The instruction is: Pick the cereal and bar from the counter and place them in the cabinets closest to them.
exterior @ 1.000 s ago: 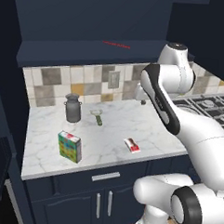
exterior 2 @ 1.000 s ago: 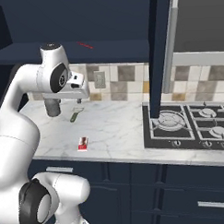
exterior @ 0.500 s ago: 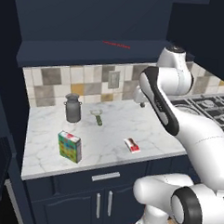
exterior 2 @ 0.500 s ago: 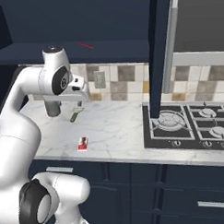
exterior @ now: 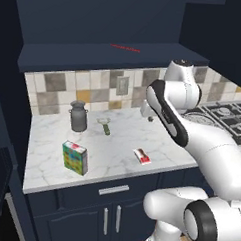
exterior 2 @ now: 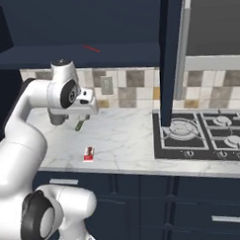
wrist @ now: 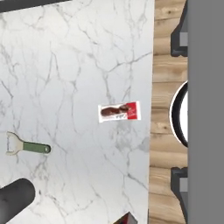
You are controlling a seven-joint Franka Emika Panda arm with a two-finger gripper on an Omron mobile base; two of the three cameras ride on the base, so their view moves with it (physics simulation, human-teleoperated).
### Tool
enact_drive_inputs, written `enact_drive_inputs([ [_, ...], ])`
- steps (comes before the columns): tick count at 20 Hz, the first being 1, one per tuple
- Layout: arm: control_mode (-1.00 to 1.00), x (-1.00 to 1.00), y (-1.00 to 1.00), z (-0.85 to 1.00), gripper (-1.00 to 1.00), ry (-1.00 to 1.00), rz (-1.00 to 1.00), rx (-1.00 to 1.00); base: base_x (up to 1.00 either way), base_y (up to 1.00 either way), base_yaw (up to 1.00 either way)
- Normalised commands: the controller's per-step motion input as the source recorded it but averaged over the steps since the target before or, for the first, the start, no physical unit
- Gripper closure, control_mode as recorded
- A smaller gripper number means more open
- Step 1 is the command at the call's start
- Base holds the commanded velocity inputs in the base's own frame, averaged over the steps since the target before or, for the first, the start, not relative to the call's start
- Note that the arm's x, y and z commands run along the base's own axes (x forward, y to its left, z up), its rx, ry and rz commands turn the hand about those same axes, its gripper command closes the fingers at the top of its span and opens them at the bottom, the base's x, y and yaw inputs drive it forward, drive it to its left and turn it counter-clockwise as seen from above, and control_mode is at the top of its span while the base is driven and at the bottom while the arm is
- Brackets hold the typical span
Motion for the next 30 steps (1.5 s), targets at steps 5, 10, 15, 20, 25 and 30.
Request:
enact_drive_inputs([
  [5,-1.0,0.14,-0.01,-0.32,-1.0,0.0,0.0,0.0,0.0,0.0,0.0],
  [10,-1.0,0.15,0.0,-0.35,-1.0,0.0,0.0,0.0,0.0,0.0,0.0],
  [15,-1.0,0.12,0.0,-0.37,-1.0,-0.01,0.0,-0.01,0.0,0.0,0.0],
  [20,-1.0,0.15,0.0,-0.36,-1.0,-0.03,0.0,-0.03,0.0,0.0,0.0],
  [25,-1.0,0.12,0.04,-0.39,-1.0,-0.03,0.0,-0.03,0.0,0.0,0.0],
  [30,-1.0,0.17,0.01,-0.39,-1.0,-0.04,0.0,-0.03,0.0,0.0,0.0],
])
